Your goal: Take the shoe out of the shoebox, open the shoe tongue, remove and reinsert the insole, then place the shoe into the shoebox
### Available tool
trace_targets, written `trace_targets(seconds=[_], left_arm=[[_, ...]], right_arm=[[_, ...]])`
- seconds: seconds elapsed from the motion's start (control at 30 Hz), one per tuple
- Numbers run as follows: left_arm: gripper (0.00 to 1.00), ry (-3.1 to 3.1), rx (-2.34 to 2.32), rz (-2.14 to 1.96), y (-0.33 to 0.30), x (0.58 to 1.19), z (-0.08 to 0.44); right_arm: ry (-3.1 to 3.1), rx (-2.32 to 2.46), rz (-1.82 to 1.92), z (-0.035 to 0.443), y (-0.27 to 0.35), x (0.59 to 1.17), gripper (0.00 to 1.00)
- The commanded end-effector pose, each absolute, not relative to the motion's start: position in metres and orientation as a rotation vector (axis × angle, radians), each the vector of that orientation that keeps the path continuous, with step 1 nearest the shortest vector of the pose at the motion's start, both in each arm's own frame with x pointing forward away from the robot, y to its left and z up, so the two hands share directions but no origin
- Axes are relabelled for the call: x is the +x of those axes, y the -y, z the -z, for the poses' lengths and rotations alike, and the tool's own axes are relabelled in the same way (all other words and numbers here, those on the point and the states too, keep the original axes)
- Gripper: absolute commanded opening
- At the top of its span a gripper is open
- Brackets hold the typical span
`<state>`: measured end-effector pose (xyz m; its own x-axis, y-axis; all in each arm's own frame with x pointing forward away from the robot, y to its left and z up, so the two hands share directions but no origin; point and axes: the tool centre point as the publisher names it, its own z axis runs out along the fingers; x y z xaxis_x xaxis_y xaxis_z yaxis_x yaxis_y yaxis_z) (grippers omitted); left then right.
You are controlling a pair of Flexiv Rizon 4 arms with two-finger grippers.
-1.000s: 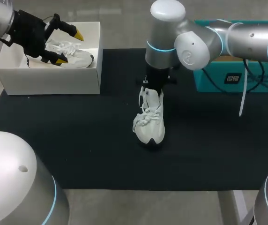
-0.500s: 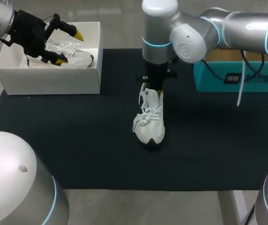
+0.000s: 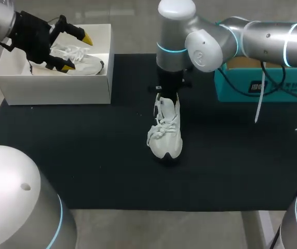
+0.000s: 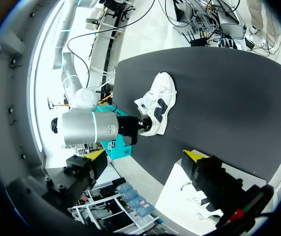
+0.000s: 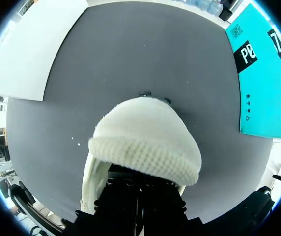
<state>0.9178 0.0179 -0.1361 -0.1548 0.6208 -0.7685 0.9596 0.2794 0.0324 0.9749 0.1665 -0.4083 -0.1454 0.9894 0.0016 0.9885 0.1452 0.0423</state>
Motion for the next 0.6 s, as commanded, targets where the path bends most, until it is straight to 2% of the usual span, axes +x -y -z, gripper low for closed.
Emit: trace_targets(seconds=[0.03, 0.27, 0.6], left_arm=[[1.0, -1.869, 1.424, 0.627, -0.018, 0.918, 0.136], [1.0, -1.869, 1.424, 0.627, -0.018, 0.918, 0.136], [1.0, -1.869, 1.424, 0.627, -0.018, 0.918, 0.136]], right_arm=[[-2.306, 1.991, -0.038, 0.386, -0.167, 0.972, 0.0], [-2.321, 1.937, -0.021, 0.385, -0.166, 0.986, 0.0], [-2.34, 1.91, -0.004, 0.409, -0.169, 0.995, 0.0]])
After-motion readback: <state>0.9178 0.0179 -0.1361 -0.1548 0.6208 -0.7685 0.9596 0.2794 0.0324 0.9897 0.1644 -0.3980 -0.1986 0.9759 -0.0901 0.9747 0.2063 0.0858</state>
